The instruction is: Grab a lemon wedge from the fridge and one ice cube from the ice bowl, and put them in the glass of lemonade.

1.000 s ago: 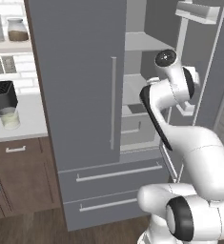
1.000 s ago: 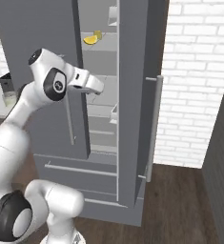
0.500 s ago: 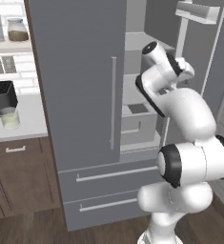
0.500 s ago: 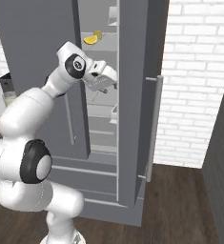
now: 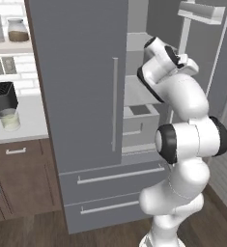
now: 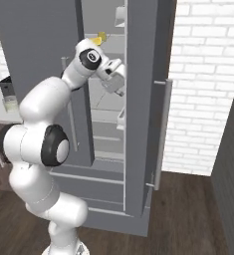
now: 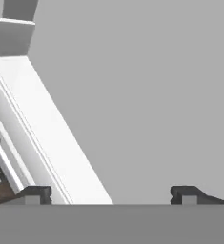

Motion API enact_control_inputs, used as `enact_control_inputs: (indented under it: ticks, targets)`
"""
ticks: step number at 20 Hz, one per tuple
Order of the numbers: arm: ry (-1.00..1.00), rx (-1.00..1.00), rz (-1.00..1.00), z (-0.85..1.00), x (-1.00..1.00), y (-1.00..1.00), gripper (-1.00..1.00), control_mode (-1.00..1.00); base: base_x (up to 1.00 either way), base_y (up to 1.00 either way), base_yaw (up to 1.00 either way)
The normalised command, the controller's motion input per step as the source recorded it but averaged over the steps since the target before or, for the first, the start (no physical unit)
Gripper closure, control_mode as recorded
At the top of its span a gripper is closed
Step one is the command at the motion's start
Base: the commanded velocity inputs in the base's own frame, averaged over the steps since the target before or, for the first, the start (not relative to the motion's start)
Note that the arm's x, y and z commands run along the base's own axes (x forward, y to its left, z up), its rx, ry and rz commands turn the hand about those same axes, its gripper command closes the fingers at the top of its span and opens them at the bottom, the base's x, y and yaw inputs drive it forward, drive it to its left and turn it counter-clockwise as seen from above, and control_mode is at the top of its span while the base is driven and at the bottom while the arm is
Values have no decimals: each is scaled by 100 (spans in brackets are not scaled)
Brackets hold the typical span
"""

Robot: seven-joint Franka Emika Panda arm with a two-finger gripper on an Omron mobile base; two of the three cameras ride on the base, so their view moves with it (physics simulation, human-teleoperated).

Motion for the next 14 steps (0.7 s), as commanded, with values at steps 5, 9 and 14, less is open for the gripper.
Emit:
enact_control_inputs:
  ticks: [5,9,14]
  targets:
    - [0,-1,-16,-16,2,-82,-100,-100,0,0,0]
    - [0,0,-15,0,-7,-78,-100,-100,0,0,0]
    - [-2,0,-3,24,-17,25,-100,-100,0,0,0]
